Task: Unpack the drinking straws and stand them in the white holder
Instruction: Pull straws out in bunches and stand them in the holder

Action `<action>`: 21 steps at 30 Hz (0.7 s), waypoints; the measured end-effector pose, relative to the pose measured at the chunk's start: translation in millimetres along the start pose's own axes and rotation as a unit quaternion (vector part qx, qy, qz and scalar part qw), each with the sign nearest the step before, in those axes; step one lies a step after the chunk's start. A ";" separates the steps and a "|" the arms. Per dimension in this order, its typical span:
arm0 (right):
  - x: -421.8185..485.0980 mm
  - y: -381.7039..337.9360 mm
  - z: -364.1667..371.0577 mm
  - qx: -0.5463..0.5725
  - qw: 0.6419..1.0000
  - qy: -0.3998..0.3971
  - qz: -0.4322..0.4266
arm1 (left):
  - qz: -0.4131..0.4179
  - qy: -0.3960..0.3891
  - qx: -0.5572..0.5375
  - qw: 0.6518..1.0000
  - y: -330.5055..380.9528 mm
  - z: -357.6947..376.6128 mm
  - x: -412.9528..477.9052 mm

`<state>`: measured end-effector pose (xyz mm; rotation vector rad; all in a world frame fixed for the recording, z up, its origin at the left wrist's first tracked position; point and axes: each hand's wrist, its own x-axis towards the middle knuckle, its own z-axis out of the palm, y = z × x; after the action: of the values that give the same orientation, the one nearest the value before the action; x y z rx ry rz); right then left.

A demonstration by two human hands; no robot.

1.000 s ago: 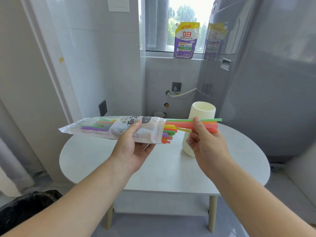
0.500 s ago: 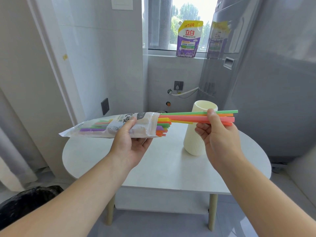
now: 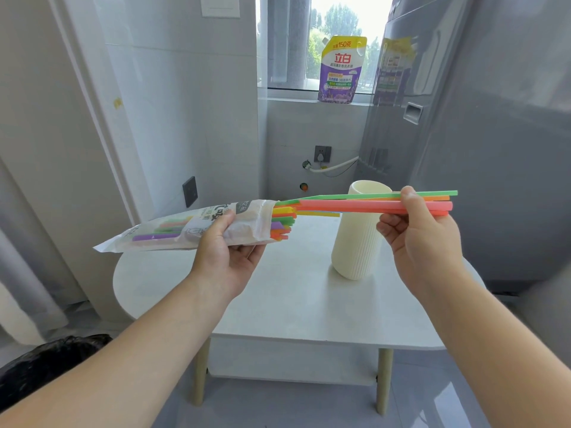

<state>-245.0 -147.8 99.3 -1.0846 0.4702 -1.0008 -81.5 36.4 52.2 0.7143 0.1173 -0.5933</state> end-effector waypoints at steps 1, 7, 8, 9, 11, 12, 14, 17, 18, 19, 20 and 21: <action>0.3 -1.3 -0.7 -0.003 1.000 0.001 -0.003 | 0.003 0.003 0.000 1.000 0.9 -0.2 0.2; 1.7 -8.8 -4.1 -0.012 1.000 0.011 -0.009 | 0.021 0.018 -0.003 1.000 6.2 -2.9 1.6; 1.7 -9.6 -4.4 -0.012 1.000 0.013 -0.009 | 0.024 0.020 -0.001 0.999 7.3 -3.4 2.0; 1.7 -10.3 -4.9 -0.012 1.000 0.015 -0.010 | 0.027 0.022 0.000 0.999 8.5 -3.9 2.4; 1.2 -11.1 -5.9 -0.013 1.000 0.020 -0.011 | 0.032 0.023 0.002 0.999 10.3 -4.7 3.3; 0.6 -11.2 -6.1 -0.015 1.000 0.022 -0.012 | 0.033 0.023 0.003 0.999 10.8 -5.0 3.7; -0.3 -11.4 -7.1 -0.016 0.999 0.026 -0.014 | 0.034 0.022 0.003 0.999 10.6 -5.0 4.1; -0.9 -13.4 -9.7 -0.010 0.999 0.032 -0.015 | 0.034 0.020 0.003 0.999 8.3 -3.7 3.7; -0.9 -14.6 -11.0 -0.006 0.999 0.035 -0.015 | 0.034 0.018 0.004 0.999 7.3 -3.3 3.4; -0.8 -15.9 -12.6 0.000 0.999 0.039 -0.015 | 0.035 0.017 0.005 0.999 6.5 -3.2 3.2; -0.6 -17.5 -14.3 0.007 0.999 0.044 -0.014 | 0.035 0.016 0.006 0.999 5.4 -2.9 2.9; -0.4 -19.6 -15.9 0.014 0.999 0.049 -0.013 | 0.035 0.015 0.008 0.999 3.9 -2.5 2.8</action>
<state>-265.6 -157.7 109.9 -1.0213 0.5205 -1.0848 -76.8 39.0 51.8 0.7392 0.1156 -0.5181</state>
